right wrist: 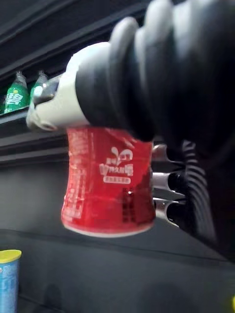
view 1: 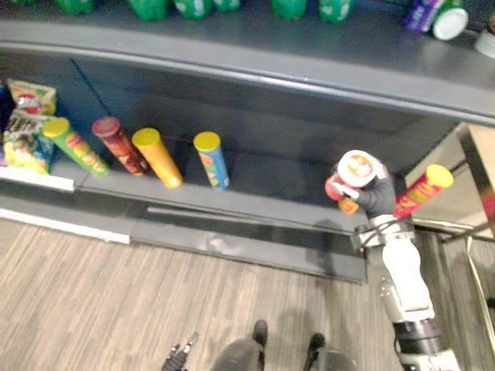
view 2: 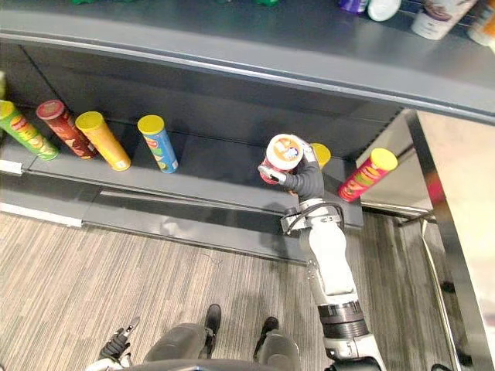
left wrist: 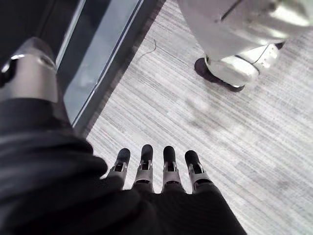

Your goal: Put the gum and the chips on the shelf.

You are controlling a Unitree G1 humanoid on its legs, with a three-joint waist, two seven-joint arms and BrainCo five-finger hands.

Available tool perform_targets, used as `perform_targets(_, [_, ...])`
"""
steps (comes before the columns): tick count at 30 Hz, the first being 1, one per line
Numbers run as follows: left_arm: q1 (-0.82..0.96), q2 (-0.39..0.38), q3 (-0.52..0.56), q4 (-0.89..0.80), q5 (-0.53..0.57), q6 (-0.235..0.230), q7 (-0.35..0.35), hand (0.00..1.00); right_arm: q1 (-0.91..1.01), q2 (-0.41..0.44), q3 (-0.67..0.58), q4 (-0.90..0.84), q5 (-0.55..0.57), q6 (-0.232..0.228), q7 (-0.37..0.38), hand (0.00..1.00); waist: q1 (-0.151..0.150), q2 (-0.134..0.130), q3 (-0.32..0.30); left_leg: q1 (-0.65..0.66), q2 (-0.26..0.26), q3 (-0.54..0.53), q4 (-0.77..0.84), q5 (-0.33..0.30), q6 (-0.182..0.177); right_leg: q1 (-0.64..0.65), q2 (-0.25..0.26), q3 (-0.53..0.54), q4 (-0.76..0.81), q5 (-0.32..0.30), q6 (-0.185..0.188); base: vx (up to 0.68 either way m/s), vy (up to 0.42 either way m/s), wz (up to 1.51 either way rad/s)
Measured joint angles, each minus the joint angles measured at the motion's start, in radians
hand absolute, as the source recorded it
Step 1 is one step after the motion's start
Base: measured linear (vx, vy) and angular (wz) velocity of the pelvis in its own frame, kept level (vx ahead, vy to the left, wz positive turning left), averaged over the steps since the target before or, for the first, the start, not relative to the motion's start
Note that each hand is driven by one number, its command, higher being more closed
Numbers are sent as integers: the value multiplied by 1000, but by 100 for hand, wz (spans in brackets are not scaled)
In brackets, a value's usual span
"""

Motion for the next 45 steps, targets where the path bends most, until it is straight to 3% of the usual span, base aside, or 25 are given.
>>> perform_targets(1, [0, -5, 0, 3, 1, 1, -4, 0, 6, 0, -4, 0, 0, 0, 0, 100, -8, 0, -5, -2, 12, 14, -27, 5, -19, 5, 2, -28, -12, -1, -3, 99, -234, 67])
perform_targets(3, [-10, -10, 10, 38, 8, 3, -11, 0, 28, 0, -16, 0, 1, 0, -1, 100, -33, 2, -6, 8, 96, 212, -64, -6, -36, 25, 8, -80, -30, -4, -8, 48, -162, 66])
perform_targets(4, [-6, -11, 14, 41, 9, 13, -11, 0, 51, -4, -33, 2, 1, 0, -1, 100, -51, 12, -12, 23, 149, 318, -85, 45, -61, 37, 12, -107, -32, -4, -9, 95, -104, 50])
perform_targets(5, [-5, -15, 14, 41, 12, 18, -11, 0, 74, -5, -49, 4, 1, 0, -3, 100, -48, 18, -15, 42, 153, 337, -116, 61, -59, 44, 12, -111, -33, -4, -9, 108, -97, 35])
perform_targets(11, [0, -15, 14, 36, 60, 19, -5, 0, 106, 5, -27, 4, 0, 1, 11, 100, -45, 15, -44, 67, 133, 362, -146, 65, -55, 76, 14, -85, -115, 15, 11, 41, 24, -10])
perform_targets(21, [7, -17, 17, 38, 102, 21, -11, 0, 103, -5, 53, 124, 3, 30, 43, 100, -48, 36, -69, 129, 138, 419, -213, 93, -64, 94, 39, -35, -163, 49, 19, -32, 1, -19])
perform_targets(27, [7, -18, 17, 44, 128, 22, -14, 0, 49, -4, 251, 154, 58, 53, 108, 100, -44, 38, -74, 147, 141, 445, -214, 94, -61, 111, 48, -5, -194, 72, 18, -26, -3, -13])
perform_targets(32, [5, -18, -3, 58, 128, 23, -14, 0, -31, -4, 414, 138, 184, 80, 162, 100, -36, 37, -100, 151, 145, 449, -213, 97, -58, 119, 57, 6, -216, 93, 8, -17, -9, -5])
perform_targets(38, [6, -17, -3, 64, 127, 33, -12, 0, -157, -11, 448, 66, 273, 99, 169, 100, -32, 35, -112, 164, 157, 464, -214, 105, -56, 125, 71, 28, -223, 109, -5, -56, -19, -10])
perform_targets(45, [6, -13, -2, 66, 125, 59, -4, 0, -386, -98, 387, 18, 313, 101, 110, 100, -34, 31, -128, 166, 171, 465, -215, 116, -68, 120, 84, 31, -223, 110, -11, -59, -14, -2])
